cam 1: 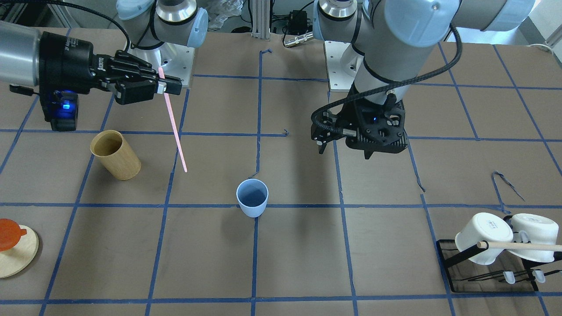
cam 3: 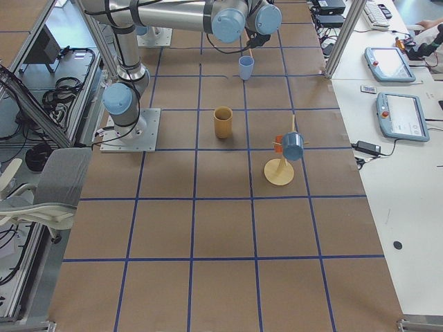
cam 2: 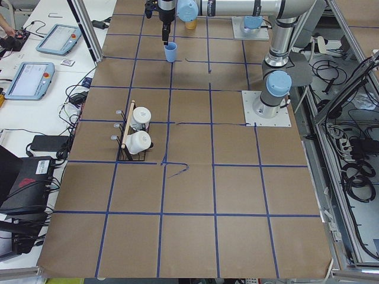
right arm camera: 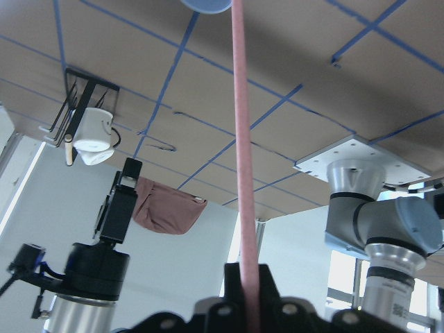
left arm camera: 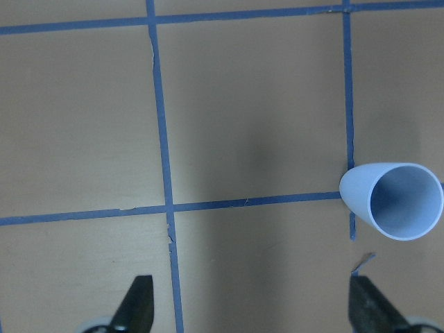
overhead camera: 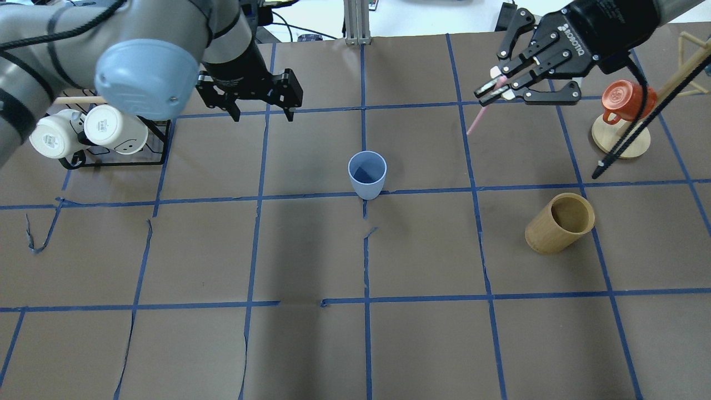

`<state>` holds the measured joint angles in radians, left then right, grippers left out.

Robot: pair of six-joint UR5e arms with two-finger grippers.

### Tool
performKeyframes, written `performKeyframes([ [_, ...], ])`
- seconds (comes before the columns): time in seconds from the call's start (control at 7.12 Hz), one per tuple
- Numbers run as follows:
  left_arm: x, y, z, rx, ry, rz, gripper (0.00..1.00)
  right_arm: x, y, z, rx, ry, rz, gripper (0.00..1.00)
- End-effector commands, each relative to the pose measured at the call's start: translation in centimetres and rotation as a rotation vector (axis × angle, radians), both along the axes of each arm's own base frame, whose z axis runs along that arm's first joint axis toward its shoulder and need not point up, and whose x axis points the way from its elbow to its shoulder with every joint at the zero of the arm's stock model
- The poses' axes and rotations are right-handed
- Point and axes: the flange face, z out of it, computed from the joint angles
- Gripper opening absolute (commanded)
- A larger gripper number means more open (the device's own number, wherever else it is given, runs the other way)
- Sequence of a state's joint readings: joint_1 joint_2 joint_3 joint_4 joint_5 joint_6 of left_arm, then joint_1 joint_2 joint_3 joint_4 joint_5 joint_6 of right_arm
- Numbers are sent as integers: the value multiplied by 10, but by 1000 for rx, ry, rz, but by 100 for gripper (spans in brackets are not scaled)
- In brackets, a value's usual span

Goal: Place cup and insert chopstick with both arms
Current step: 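Move the chopstick over the blue cup and lower it in with the right gripper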

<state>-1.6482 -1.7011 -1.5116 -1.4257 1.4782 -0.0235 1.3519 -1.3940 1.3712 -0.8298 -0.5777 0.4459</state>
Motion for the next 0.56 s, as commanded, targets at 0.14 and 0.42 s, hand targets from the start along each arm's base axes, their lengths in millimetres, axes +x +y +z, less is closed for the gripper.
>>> performKeyframes([
  [0.14,29,22,18,9,-65,41,100,60,-37,-56,122,-194,-86,0],
  [0.42,30,29,18,6,-62,47,100,72,-46,-98,192,-197,-78,0],
])
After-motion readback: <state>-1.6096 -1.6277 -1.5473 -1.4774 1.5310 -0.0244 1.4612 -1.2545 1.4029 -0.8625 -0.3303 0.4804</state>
